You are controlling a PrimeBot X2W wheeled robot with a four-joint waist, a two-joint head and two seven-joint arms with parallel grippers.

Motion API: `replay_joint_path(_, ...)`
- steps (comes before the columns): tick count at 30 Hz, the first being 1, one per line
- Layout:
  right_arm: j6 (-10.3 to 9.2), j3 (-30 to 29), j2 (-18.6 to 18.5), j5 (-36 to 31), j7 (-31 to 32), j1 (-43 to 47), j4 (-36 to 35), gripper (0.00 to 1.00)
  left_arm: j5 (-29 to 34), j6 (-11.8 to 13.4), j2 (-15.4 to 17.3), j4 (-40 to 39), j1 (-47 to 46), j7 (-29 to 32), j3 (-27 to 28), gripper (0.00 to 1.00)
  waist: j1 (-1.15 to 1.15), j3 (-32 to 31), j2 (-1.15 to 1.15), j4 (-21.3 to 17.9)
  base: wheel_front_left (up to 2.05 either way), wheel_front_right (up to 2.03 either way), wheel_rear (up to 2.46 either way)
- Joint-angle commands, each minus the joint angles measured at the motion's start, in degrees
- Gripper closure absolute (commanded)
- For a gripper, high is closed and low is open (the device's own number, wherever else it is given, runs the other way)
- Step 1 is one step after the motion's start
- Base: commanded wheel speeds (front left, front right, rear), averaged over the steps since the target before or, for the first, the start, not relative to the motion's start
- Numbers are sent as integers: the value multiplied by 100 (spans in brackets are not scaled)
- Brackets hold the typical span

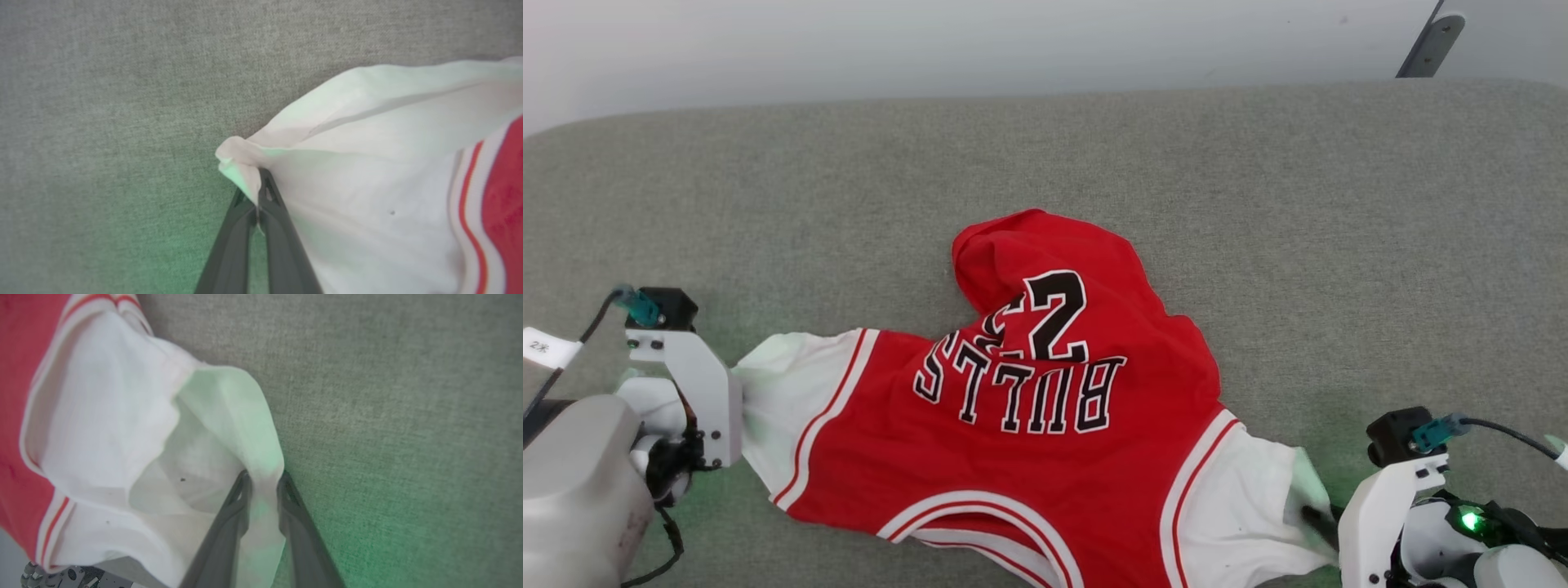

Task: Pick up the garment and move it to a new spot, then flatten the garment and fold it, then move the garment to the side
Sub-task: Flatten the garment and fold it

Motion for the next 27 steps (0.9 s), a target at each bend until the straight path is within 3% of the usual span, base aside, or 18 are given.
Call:
replay_joint_path(1,-5,88,104,-10,34,50,242,100,-28,-5,-170,33,97,29,-77,100,0,-20,0,14,0,0,0)
replay_joint_path(16,-6,-1035,125,130,-28,-1190,-213,100,-80,-5,15,-495,-717,583,-120,100,0,-637,0,171,0,0,0)
replay_joint_path(27,-6,-1199,165,266,-206,-2841,22,100,-88,61,35,-971,-1868,962,56,100,0,-1220,0,410,0,0,0)
